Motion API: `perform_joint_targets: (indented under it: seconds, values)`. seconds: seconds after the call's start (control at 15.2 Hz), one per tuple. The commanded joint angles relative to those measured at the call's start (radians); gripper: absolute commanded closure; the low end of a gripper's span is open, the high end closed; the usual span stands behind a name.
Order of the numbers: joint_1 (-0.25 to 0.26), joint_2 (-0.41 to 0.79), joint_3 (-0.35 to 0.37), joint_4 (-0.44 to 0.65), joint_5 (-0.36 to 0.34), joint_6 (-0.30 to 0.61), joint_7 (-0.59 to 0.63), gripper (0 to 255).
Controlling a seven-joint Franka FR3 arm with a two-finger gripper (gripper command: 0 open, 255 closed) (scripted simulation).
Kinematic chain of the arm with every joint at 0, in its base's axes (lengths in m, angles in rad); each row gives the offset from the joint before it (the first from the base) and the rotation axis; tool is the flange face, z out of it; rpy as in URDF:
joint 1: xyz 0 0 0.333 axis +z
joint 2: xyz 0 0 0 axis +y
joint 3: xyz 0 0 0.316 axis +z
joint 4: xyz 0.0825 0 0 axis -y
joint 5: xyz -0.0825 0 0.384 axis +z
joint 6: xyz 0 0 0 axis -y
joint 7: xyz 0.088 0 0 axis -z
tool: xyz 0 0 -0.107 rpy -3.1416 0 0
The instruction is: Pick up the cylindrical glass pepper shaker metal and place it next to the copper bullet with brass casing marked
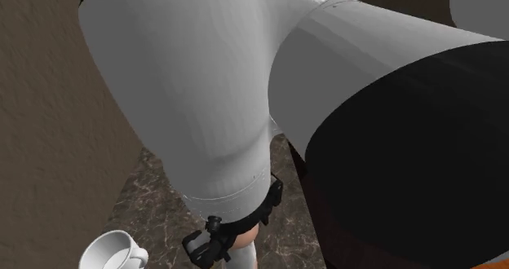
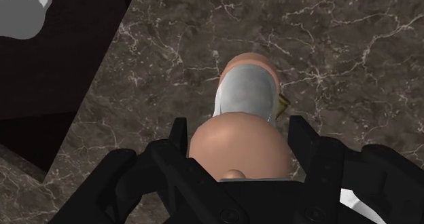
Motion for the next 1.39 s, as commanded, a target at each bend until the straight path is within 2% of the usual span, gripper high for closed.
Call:
perform_joint_targets:
  seconds: [0.0, 0.53, 0.99, 1.32]
  values:
    - [-0.001, 0.007, 0.008, -0.024, -0.004, 0.028, 0.005, 255]
    - [-0.015, 0.063, 0.051, -0.109, -0.049, 0.137, 0.045, 255]
    - [-0.023, 0.160, 0.090, -0.171, -0.140, 0.230, 0.119, 255]
    - [-0.020, 0.172, 0.091, -0.176, -0.152, 0.239, 0.128, 255]
